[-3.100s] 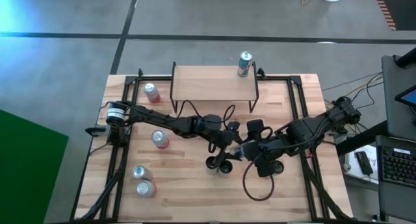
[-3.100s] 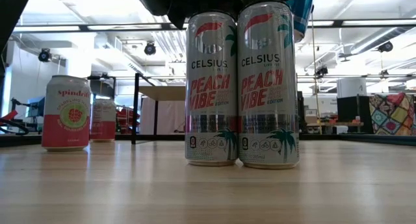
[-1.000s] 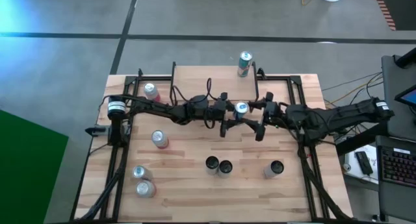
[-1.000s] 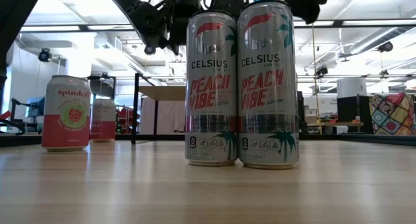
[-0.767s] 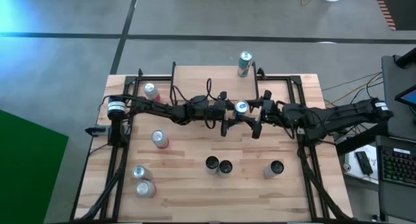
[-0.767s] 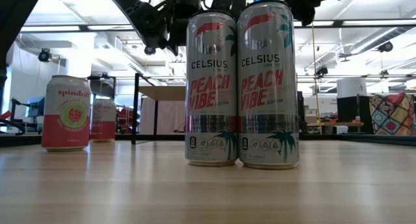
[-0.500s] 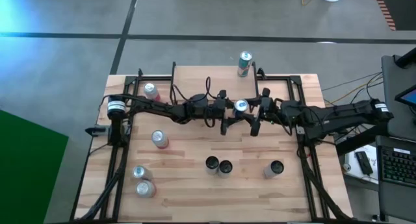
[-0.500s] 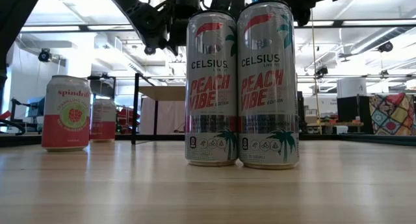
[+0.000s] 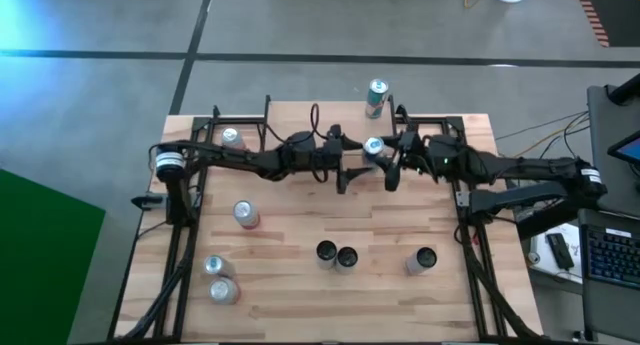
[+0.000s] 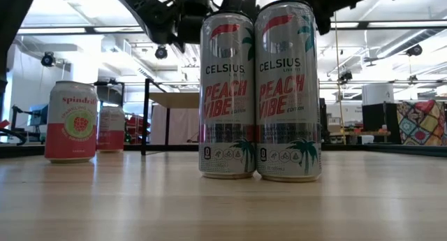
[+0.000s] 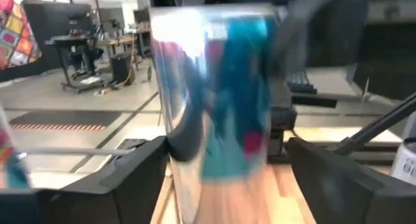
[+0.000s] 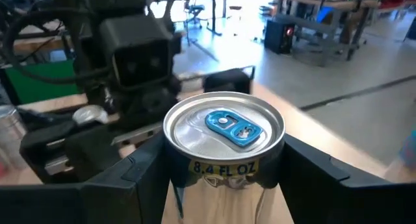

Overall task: Place canned beverage on shelf
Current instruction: Put the right blue soda can on the shelf aligned with the other blue soda can, then put the blue soda can on the shelf aligned with the other blue soda cans

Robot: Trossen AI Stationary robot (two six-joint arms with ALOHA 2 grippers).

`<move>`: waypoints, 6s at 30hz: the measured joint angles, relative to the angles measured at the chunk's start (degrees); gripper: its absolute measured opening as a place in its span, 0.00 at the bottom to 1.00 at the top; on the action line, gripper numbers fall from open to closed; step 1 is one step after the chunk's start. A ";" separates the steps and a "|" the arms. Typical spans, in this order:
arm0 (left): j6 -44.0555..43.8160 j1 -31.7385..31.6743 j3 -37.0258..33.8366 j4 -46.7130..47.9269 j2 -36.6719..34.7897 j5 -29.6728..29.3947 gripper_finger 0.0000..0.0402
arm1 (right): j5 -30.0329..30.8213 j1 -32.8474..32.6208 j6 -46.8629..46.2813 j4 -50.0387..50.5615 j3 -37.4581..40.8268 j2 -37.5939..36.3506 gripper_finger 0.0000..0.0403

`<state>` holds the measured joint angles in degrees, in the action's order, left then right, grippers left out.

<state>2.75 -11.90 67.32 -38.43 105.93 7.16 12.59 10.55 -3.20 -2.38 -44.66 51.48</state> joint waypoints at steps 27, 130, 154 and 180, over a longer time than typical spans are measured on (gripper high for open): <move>2.35 -2.86 -13.89 -5.53 -13.44 0.24 0.81 | -29.74 29.35 4.70 -8.52 0.41 7.90 0.58; 5.32 -3.76 -12.97 -3.79 -13.31 -0.68 0.81 | -30.52 34.33 0.78 -20.79 4.61 11.23 0.74; -7.27 10.69 -23.63 29.18 -39.66 -11.36 0.81 | -31.03 23.56 -3.78 5.38 4.54 -11.10 0.71; -89.19 42.39 -1.31 112.58 -27.40 -17.38 0.81 | -22.28 -3.10 -6.21 -19.73 20.63 -4.20 0.64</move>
<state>-86.44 30.49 66.01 74.15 78.52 -10.22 -9.68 7.46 -9.41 -22.11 -24.03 47.28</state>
